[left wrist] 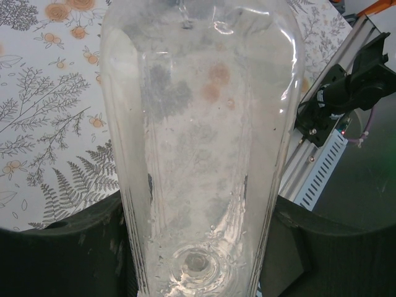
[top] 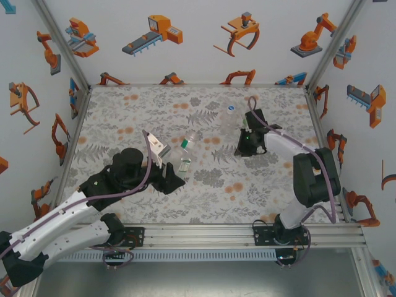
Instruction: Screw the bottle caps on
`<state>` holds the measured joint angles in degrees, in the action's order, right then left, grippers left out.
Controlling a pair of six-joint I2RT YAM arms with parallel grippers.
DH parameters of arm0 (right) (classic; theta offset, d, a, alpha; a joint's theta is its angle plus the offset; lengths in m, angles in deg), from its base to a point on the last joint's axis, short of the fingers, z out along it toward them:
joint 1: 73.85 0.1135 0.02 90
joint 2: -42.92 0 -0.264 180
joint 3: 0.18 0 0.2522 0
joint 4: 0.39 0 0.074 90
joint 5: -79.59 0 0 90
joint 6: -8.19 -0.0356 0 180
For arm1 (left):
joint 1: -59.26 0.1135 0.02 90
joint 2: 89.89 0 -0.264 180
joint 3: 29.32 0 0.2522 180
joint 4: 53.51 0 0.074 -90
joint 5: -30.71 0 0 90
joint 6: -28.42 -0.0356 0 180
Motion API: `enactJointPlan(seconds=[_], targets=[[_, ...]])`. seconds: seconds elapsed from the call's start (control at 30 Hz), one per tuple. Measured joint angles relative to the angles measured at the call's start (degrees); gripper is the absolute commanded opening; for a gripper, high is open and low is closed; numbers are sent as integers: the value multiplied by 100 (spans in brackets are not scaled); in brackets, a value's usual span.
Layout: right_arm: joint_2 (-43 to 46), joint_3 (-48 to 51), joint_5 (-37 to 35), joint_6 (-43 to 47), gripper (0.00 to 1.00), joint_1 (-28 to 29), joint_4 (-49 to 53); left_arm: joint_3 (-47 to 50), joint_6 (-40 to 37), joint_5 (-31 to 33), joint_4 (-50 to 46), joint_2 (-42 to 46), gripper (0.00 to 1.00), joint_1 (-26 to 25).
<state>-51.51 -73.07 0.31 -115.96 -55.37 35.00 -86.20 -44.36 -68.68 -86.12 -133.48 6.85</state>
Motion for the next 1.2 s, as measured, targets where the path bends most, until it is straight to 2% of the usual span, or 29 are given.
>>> enactJointPlan(seconds=[0.2, 0.43, 0.67, 0.77, 0.87, 1.2], targets=[[173, 673, 584, -1062, 17, 669, -1193, 9, 0, 127, 0, 216, 2, 0], [-428, 992, 962, -2144, 19, 1580, -2605, 72, 4, 232, -2, 437, 1, 0], [-588, 1425, 1093, -2632, 24, 1720, -3307, 192, 44, 256, -4, 673, 1, 0], [-535, 1565, 1139, -2719, 32, 1718, -3421, 219, 61, 256, -4, 706, 1, 0], [-334, 1692, 1088, -2708, 35, 1718, -3314, 249, 81, 254, 0, 708, 1, 0], [339, 1617, 466, -2127, 44, 1720, -1757, 273, 127, 254, 35, 671, 1, 0]])
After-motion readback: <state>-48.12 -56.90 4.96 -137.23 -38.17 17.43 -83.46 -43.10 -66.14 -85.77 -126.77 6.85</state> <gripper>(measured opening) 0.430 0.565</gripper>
